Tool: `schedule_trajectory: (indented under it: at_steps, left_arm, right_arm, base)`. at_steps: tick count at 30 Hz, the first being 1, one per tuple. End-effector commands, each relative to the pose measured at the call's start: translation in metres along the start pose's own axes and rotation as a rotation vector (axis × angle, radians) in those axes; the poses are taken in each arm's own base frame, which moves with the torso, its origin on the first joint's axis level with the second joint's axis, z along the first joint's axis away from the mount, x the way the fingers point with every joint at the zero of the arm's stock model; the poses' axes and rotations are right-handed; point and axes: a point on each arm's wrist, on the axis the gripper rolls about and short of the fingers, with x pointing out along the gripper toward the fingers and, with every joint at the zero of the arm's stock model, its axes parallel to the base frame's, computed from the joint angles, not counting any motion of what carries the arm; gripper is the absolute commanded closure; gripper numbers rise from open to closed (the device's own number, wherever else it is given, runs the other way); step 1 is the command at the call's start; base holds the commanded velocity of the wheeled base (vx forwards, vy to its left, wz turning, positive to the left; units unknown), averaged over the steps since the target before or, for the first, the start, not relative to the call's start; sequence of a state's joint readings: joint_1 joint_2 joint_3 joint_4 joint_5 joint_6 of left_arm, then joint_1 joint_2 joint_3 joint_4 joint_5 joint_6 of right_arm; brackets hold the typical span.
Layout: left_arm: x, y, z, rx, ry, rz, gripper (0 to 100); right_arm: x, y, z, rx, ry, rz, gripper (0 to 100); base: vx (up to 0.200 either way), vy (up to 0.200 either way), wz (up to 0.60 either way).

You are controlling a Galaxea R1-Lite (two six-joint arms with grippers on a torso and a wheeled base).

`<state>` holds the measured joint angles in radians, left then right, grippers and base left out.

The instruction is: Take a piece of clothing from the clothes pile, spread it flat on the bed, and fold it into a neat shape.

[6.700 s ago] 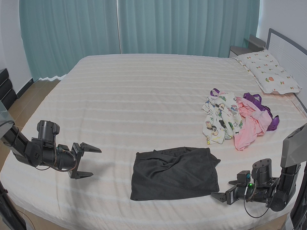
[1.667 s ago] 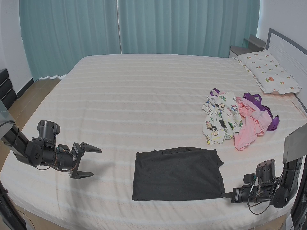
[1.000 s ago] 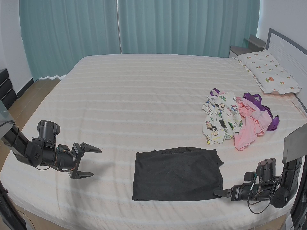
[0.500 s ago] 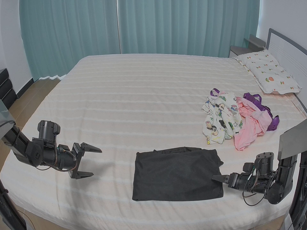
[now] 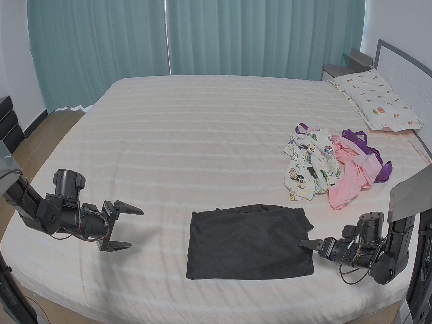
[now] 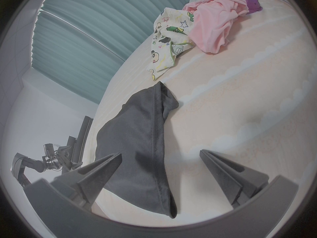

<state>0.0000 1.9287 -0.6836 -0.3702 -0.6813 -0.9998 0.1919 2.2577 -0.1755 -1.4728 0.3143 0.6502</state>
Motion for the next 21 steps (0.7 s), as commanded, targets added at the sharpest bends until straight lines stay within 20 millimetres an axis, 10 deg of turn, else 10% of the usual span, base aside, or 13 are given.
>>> schedule_trajectory:
  at_steps: [1, 21]
  left_arm:
    - [0.0, 0.0, 0.0, 0.002, 0.002, 0.0, 0]
    - [0.001, 0.002, -0.001, 0.008, 0.003, 0.004, 0]
  right_arm:
    - [0.003, 0.0, 0.001, -0.002, -0.007, 0.007, 0]
    - [0.028, 0.005, 0.025, -0.056, -0.141, 0.082, 0]
  base:
    - [-0.2, 0.0, 0.0]
    - [-0.03, 0.0, 0.0]
